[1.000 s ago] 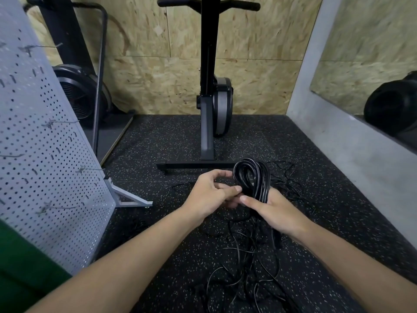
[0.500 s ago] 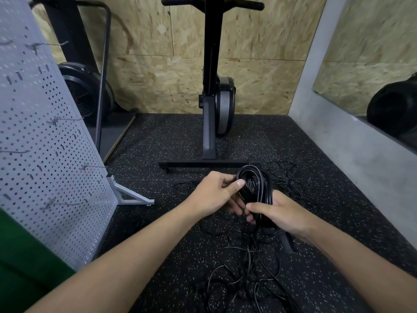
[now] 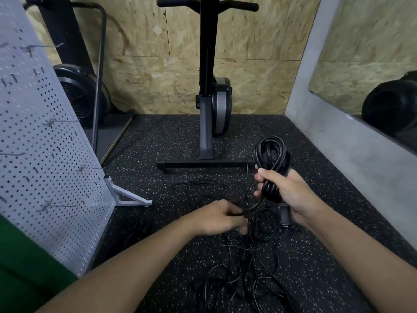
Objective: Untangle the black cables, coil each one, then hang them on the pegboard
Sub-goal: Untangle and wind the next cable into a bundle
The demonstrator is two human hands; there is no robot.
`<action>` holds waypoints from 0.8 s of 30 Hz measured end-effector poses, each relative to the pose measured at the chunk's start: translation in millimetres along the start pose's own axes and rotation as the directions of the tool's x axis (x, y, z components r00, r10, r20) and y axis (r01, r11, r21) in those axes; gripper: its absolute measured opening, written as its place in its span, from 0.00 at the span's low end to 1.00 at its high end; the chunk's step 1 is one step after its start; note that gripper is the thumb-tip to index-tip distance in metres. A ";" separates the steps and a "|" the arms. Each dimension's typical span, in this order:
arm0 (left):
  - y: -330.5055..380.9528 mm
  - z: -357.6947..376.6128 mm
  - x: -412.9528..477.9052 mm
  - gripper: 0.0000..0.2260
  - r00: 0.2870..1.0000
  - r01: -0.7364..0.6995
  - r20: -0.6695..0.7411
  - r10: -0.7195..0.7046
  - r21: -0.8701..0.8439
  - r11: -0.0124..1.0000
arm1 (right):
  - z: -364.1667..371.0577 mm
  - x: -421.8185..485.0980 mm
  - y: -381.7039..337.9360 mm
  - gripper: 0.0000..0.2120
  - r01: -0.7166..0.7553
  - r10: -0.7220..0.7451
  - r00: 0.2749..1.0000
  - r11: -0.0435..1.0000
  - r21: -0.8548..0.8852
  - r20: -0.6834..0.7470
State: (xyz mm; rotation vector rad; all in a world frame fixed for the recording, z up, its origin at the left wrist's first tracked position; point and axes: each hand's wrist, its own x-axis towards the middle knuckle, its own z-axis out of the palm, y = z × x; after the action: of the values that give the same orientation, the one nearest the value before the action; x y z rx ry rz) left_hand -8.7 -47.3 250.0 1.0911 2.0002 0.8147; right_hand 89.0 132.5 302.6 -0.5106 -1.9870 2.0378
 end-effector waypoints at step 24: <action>11.0 -41.4 -7.9 0.18 0.713 -0.298 -0.591 0.376 0.229 0.927 | 4.5 -20.4 5.4 0.30 -0.021 0.454 0.834 0.594 -0.804 0.313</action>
State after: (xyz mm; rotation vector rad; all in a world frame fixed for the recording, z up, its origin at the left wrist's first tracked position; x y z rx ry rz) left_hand -34.4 -57.1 283.7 1.4155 2.4481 1.4250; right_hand 106.0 119.8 298.7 -0.4528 -3.3202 1.3711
